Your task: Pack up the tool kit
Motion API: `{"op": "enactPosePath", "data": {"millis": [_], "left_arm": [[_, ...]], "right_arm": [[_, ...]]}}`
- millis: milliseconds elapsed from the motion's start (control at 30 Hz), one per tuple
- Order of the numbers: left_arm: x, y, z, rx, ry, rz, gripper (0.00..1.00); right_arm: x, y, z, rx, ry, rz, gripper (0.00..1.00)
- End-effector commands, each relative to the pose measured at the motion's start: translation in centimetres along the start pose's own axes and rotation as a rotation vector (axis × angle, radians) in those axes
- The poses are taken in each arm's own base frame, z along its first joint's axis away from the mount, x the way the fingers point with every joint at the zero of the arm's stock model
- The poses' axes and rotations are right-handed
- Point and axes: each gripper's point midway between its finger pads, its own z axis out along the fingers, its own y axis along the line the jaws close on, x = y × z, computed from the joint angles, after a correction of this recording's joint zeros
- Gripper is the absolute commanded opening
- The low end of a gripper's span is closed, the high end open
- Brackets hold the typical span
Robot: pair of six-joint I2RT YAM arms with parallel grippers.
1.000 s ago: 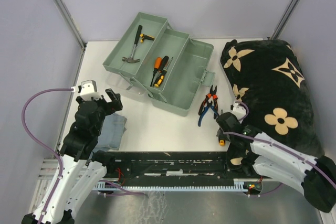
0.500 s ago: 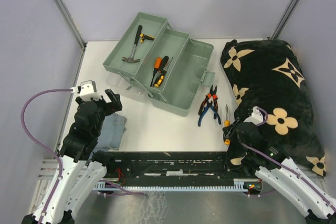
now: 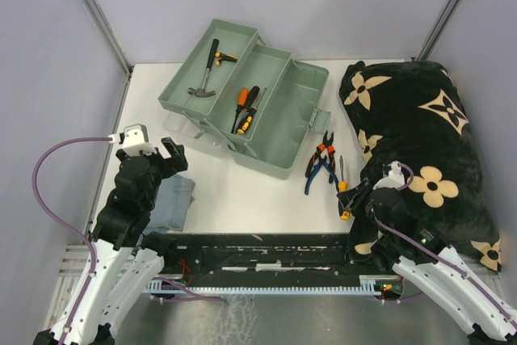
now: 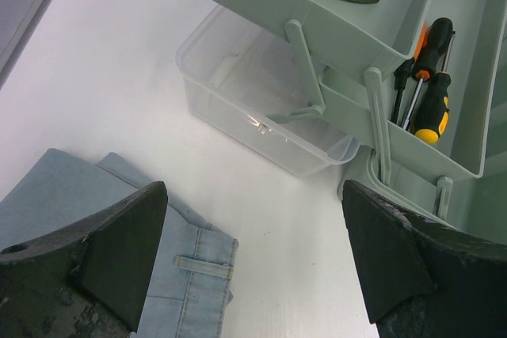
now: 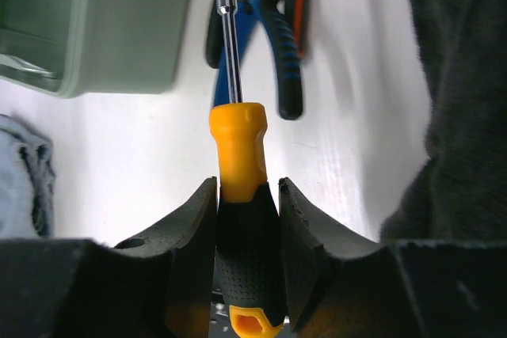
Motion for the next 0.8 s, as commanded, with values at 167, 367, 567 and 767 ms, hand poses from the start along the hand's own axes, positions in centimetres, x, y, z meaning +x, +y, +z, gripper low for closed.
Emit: {"op": "enactPosePath", "data": {"millis": [167,367,567,767], "left_arm": [[-0.5,0.3,0.4,-0.028,-0.027,-0.031,0.97],[-0.7,0.5,0.3,-0.037,-0.033,-0.032,0.97],[-0.7,0.3,0.3,-0.026,-0.037,-0.034,0.97],[-0.7,0.2,0.4,-0.024,-0.034,-0.033,0.97]], "right_arm": [[-6.4,10.9,-2.2,-0.305,-0.104,0.078,0.02],[-7.1,14.2,-1.6,-0.361,-0.075,0.058,0.02],[-8.3,17.2,-1.2,-0.395,-0.063,0.035,0.02],[-9.0,20.3,0.5,-0.409,-0.034,0.033,0.02]]}}
